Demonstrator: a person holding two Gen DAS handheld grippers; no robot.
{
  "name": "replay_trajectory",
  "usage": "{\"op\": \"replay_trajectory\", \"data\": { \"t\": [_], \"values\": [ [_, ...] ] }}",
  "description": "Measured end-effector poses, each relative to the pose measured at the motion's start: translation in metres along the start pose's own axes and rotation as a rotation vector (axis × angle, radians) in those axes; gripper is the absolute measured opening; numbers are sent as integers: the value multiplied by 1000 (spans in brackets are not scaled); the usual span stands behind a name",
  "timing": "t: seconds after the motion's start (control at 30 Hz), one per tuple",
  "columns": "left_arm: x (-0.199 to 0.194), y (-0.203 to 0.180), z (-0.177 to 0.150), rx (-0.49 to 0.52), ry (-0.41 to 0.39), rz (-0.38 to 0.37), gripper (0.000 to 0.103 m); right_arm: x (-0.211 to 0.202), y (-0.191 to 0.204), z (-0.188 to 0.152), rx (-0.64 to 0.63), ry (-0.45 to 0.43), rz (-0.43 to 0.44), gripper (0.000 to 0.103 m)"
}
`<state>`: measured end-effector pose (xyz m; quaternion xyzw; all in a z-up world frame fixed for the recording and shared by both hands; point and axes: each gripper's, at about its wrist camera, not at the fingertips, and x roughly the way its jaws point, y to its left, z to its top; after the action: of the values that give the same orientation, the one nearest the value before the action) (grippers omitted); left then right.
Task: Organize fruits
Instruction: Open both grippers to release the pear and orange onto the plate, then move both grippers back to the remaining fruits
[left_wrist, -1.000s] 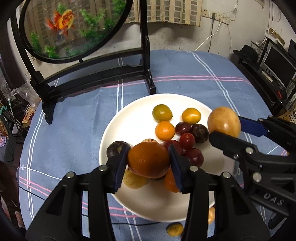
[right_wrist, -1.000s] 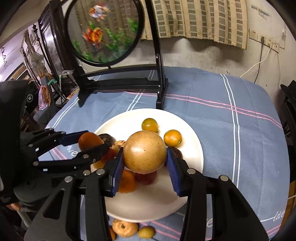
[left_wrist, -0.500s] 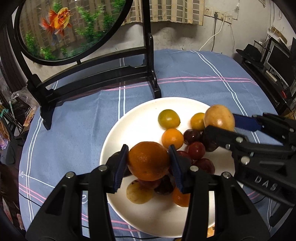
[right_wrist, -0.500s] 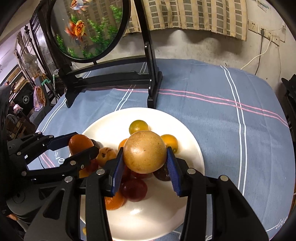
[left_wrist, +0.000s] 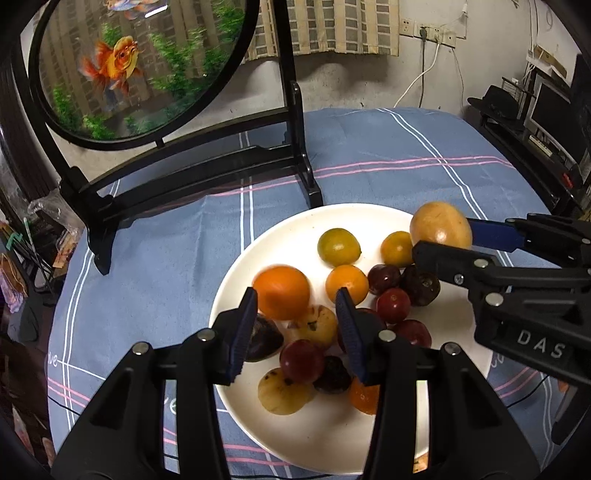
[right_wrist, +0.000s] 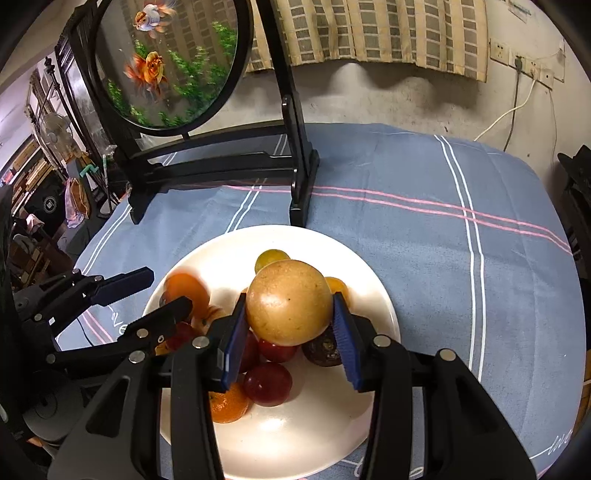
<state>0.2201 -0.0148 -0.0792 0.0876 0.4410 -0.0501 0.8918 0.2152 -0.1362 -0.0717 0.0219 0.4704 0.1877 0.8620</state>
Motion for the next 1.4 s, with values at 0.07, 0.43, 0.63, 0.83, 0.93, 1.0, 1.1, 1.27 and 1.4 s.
{"op": "replay_trajectory", "data": {
  "t": [0.07, 0.43, 0.63, 0.83, 0.93, 1.0, 1.1, 1.27, 1.4],
  "values": [
    [-3, 1, 1, 3, -8, -3, 35, -3, 0, 1, 6, -9, 5, 45],
    [-10, 2, 1, -3, -6, -20, 57, 15, 4, -3, -39, 104, -53, 46],
    [-15, 13, 0, -41, -3, -24, 61, -7, 0, -2, -16, 42, -40, 62],
    [-52, 25, 3, -61, -64, -23, 61, -68, 2, 13, -24, -89, -22, 62],
    [-73, 32, -3, -77, -86, -35, 64, -100, 7, 6, -44, -140, -26, 63],
    [-85, 35, -15, -89, -85, -41, 66, -116, 11, -7, -65, -151, -30, 63],
    [-95, 35, -36, -95, -67, -43, 67, -124, 17, -40, -88, -127, -44, 63],
    [-93, 30, -88, -103, 26, -66, 68, -109, 35, -120, -90, 1, -12, 63],
    [-84, 35, -126, -154, 114, -84, 68, -82, 56, -171, -113, 112, 8, 63]
  ]
}}
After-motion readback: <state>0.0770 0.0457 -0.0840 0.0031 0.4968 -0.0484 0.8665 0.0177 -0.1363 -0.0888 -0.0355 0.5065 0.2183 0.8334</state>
